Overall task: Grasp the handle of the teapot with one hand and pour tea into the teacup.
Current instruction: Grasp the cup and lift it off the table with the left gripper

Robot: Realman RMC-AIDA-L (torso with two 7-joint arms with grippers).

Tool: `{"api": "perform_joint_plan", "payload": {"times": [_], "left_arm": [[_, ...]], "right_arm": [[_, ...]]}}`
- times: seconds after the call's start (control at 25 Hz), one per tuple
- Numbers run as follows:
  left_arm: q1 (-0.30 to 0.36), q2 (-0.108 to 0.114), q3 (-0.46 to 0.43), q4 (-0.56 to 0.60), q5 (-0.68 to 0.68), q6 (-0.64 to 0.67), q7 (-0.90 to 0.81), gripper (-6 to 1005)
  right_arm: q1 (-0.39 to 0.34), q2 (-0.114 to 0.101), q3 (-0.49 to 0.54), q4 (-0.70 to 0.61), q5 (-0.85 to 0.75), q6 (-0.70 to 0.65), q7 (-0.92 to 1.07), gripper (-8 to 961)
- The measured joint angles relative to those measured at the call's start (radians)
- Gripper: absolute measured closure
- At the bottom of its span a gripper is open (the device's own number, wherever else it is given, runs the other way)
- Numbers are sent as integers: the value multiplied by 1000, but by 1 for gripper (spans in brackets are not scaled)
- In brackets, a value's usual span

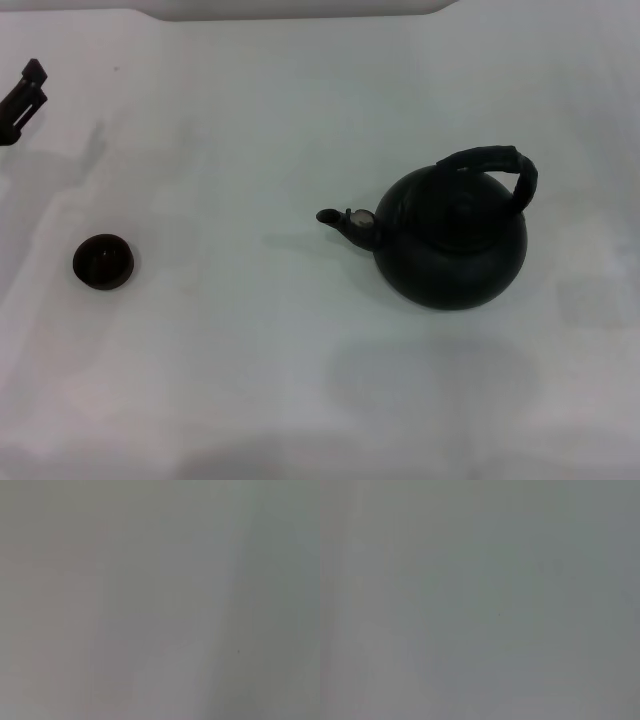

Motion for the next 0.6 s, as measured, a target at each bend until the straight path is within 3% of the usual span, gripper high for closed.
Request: {"api": "perform_joint_plan", "payload": {"times": [0.6], "left_arm": [[9, -2, 0, 4, 2, 1, -10, 165]], "right_arm": [[0, 1, 0, 5, -4, -9, 0, 89]]}}
